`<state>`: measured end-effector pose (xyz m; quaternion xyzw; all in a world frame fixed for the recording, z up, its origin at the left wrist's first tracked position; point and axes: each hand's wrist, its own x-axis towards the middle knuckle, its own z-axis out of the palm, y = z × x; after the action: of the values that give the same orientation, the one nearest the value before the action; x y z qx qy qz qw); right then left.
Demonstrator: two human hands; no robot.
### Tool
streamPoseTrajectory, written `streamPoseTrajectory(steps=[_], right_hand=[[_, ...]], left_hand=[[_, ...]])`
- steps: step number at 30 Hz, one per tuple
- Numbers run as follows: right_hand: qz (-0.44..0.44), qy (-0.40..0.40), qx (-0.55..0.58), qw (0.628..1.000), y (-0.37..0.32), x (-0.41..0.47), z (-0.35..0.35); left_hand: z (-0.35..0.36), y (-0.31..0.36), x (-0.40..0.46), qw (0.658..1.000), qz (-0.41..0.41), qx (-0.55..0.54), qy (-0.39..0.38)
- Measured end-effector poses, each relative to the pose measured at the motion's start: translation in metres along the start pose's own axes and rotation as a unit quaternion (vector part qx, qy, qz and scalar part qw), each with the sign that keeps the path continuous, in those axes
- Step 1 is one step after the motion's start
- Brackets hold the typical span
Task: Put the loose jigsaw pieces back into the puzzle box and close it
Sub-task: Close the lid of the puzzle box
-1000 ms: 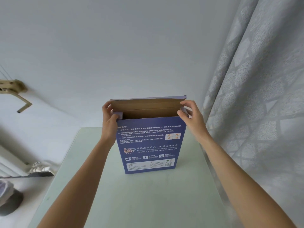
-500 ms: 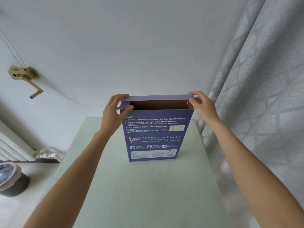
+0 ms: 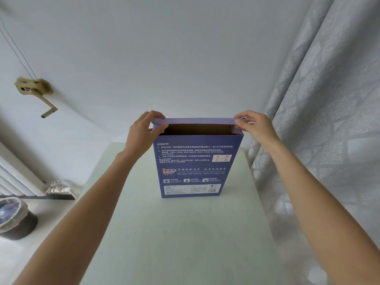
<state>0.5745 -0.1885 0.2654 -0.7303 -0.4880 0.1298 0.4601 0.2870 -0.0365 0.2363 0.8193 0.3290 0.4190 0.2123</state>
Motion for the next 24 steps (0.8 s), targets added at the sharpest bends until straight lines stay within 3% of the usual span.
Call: streamPoseTrajectory(steps=[4, 11, 16, 24], right_hand=[[0.007, -0.019, -0.020, 1.000, 0.005, -0.002, 0.004], [-0.024, 0.060, -0.050, 0.997, 0.008, -0.002, 0.015], [-0.003, 0.077, -0.017, 0.997, 0.013, -0.003, 0.014], [-0.008, 0.097, -0.101, 0.990, 0.015, 0.001, 0.016]], left_hand=[[0.000, -0.004, -0.001, 0.999, 0.003, -0.005, -0.041], [-0.001, -0.006, 0.002, 0.998, 0.018, 0.007, -0.059], [0.000, -0.010, 0.003, 0.998, 0.026, -0.007, -0.051], [-0.003, -0.014, 0.012, 0.997, 0.024, -0.002, -0.076]])
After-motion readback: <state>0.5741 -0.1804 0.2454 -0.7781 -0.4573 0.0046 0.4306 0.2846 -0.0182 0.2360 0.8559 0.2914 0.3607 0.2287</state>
